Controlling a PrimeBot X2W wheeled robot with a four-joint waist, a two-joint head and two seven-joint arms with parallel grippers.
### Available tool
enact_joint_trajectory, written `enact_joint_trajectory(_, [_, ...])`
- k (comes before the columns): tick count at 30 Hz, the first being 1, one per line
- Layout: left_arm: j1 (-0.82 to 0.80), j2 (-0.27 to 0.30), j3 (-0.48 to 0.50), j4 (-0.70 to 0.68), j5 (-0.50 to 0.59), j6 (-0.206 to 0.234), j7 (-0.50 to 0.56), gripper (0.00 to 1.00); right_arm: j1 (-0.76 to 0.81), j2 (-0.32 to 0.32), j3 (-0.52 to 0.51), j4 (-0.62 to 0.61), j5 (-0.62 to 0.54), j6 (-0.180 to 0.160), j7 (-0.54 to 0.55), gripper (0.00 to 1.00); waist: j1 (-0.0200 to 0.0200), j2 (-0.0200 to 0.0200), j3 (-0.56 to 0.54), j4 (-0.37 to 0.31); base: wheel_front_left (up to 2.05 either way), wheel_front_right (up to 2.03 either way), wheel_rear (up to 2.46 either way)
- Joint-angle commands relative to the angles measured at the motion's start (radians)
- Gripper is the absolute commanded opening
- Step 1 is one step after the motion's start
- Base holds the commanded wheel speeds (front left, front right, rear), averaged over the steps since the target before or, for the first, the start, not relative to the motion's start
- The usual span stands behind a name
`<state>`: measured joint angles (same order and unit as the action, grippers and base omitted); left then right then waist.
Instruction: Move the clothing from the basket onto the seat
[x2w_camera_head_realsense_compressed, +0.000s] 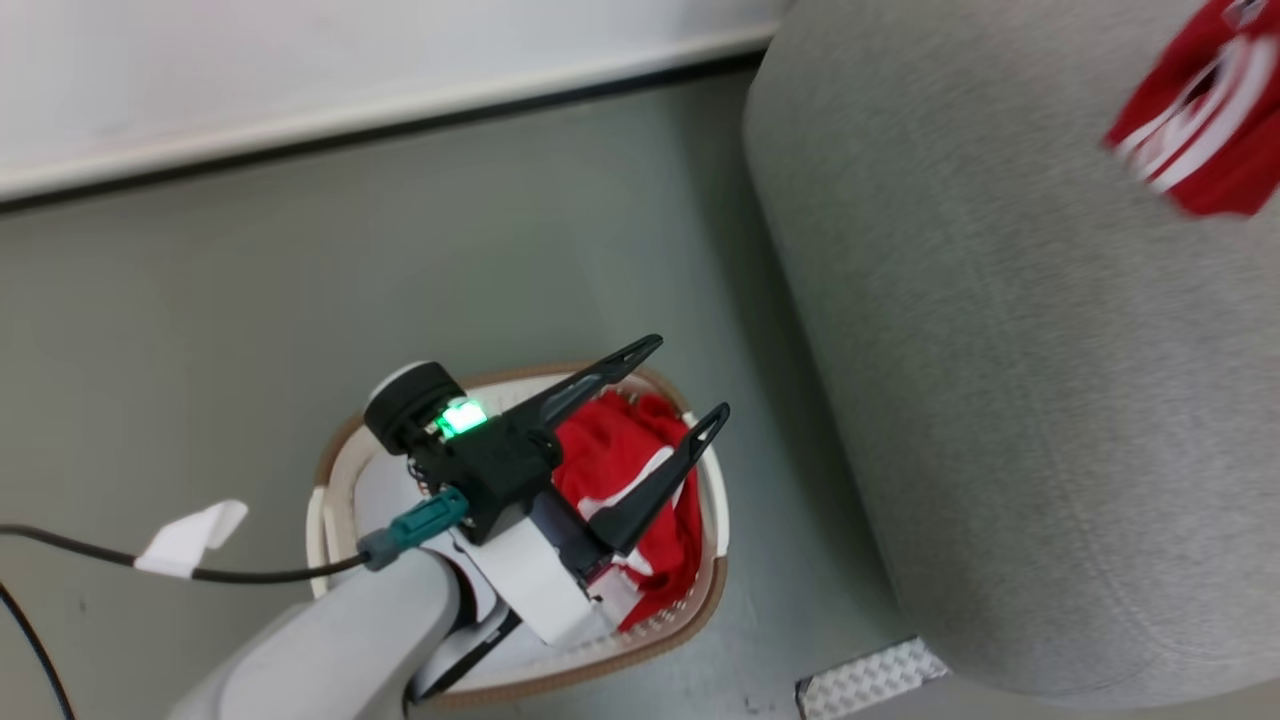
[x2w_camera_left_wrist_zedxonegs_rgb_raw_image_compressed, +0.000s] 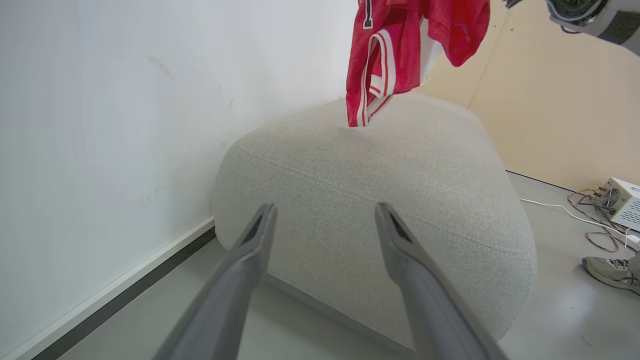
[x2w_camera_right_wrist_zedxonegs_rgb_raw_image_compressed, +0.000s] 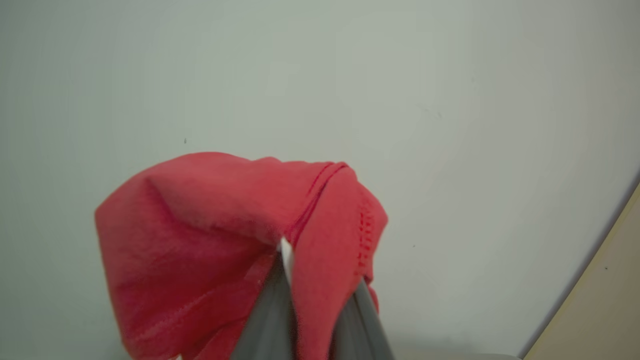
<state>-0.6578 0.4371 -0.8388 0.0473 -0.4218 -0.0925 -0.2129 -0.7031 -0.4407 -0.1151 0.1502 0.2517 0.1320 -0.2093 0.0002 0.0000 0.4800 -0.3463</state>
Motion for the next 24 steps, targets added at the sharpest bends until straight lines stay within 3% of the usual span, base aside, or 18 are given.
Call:
enact_joint_trajectory(1, [-0.013, 0.016, 0.006, -0.012, 0.017, -0.004, 0.002, 1.0, -0.023, -0.006, -0.026, 0.008, -0.005, -0.003, 0.015, 0.0, -0.0002, 0.0, 0.07, 0.04, 0.0, 0.0, 0.0])
enact_joint_trajectory(8, [-0.03, 0.047, 0.014, -0.04, 0.008, -0.008, 0.009, 1.0, -0.07, -0.001, -0.12, 0.117, -0.048, -0.003, 0.077, 0.0, -0.0002, 0.0, 0.138, 0.061, 0.0, 0.0, 0.0])
enact_joint_trajectory(18, [-0.024, 0.065, 0.027, -0.036, -0.023, -0.006, 0.003, 1.0, -0.078, 0.063, -0.287, 0.478, -0.204, -0.003, 0.194, 0.0, -0.0002, 0.0, 0.16, 0.081, 0.0, 0.0, 0.0])
enact_joint_trajectory(19, [-0.024, 0.065, 0.028, -0.034, -0.025, -0.005, 0.002, 1.0, -0.082, 0.075, -0.295, 0.501, -0.215, -0.003, 0.203, 0.04, -0.0002, 0.0, 0.158, 0.083, 0.0, 0.0, 0.0])
enact_joint_trajectory(20, [-0.022, 0.066, 0.029, -0.032, -0.027, -0.005, 0.0, 1.0, -0.085, 0.084, -0.297, 0.521, -0.226, -0.003, 0.214, 0.26, -0.0002, 0.0, 0.154, 0.083, 0.0, 0.0, 0.0])
enact_joint_trajectory(22, [-0.016, 0.065, 0.028, -0.026, -0.031, -0.003, 0.0, 1.0, -0.094, 0.091, -0.298, 0.547, -0.247, -0.003, 0.235, 0.52, -0.0002, 0.0, 0.143, 0.082, 0.0, 0.0, 0.0])
enact_joint_trajectory(23, [-0.012, 0.063, 0.028, -0.021, -0.032, -0.002, -0.002, 1.0, -0.095, 0.093, -0.296, 0.558, -0.251, -0.003, 0.251, 0.93, -0.0002, 0.0, 0.135, 0.082, 0.0, 0.0, 0.0])
enact_joint_trajectory(24, [-0.008, 0.061, 0.027, -0.017, -0.036, -0.001, -0.003, 1.0, -0.093, 0.101, -0.286, 0.57, -0.25, -0.003, 0.273, 1.0, -0.0002, 0.0, 0.126, 0.08, 0.0, 0.0, 0.0])
